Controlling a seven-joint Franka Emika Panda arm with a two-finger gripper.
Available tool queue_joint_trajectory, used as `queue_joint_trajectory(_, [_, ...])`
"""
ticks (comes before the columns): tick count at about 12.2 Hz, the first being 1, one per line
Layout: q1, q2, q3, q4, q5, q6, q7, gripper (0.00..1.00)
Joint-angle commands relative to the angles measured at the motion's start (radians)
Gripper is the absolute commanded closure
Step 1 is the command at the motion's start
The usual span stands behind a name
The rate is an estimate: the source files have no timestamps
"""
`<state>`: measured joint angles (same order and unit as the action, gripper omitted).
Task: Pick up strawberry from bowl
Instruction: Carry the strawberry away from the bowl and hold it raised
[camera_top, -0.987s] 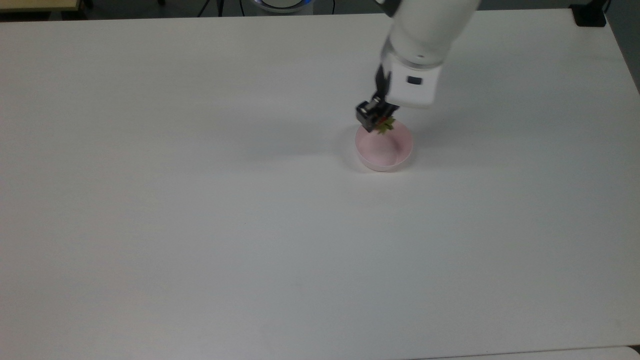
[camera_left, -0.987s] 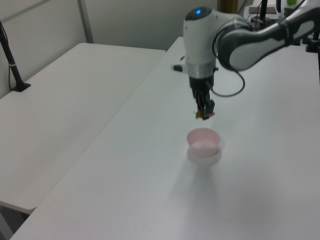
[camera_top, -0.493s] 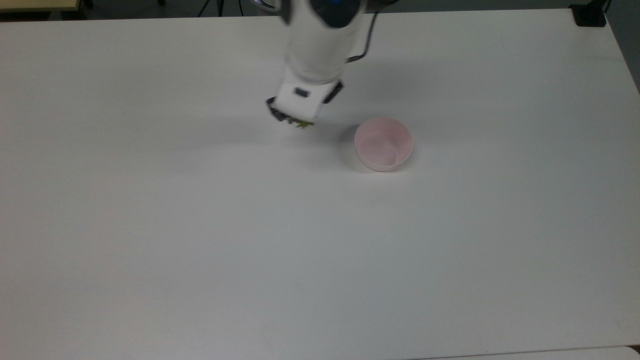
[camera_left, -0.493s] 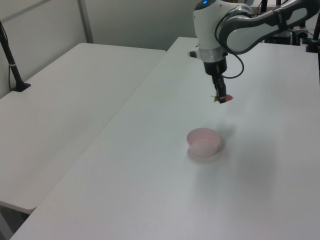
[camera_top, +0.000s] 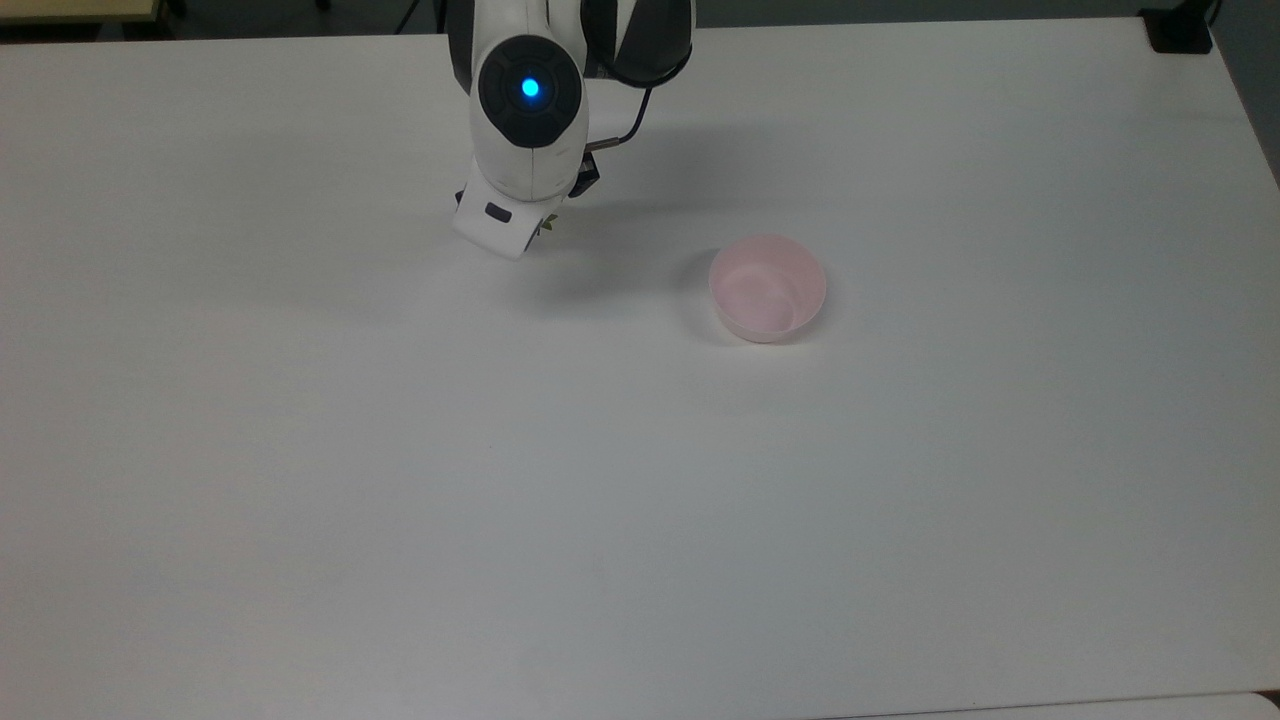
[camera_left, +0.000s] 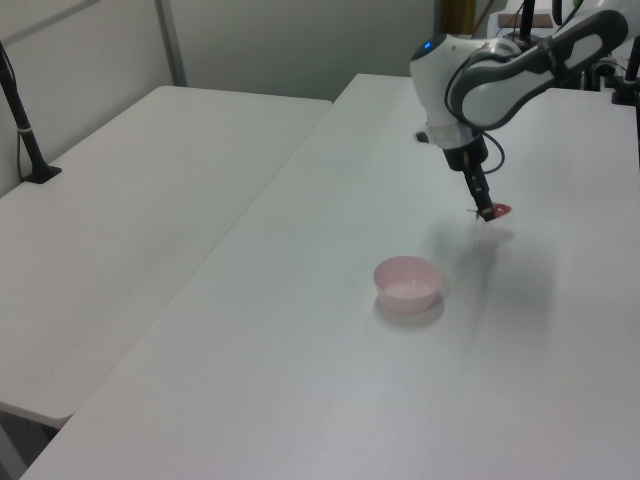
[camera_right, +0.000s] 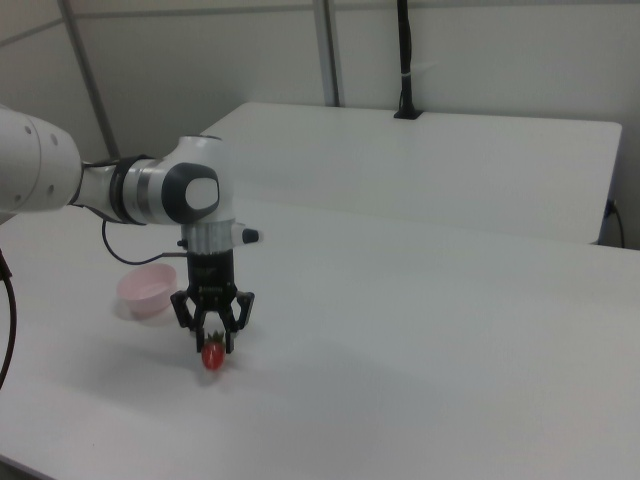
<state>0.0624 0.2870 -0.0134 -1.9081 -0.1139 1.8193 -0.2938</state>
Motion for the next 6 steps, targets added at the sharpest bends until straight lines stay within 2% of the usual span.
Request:
queue_joint_trajectory(1, [0.01,-0.035,0.0,-0.074,0.011,0.006,0.007,0.4])
queue_joint_trajectory(3, [0.008,-0.049,-0.002,-0.062,0.014,-0.003,0.018,0.09])
queue_joint_trajectory(4, [0.01,-0.087,0.0,-0.04,0.014,-0.002,0.05,0.0])
queue_joint_trajectory(6, [0.011,-0.168,0.006,0.08,0.01,-0.005,0.196,0.0])
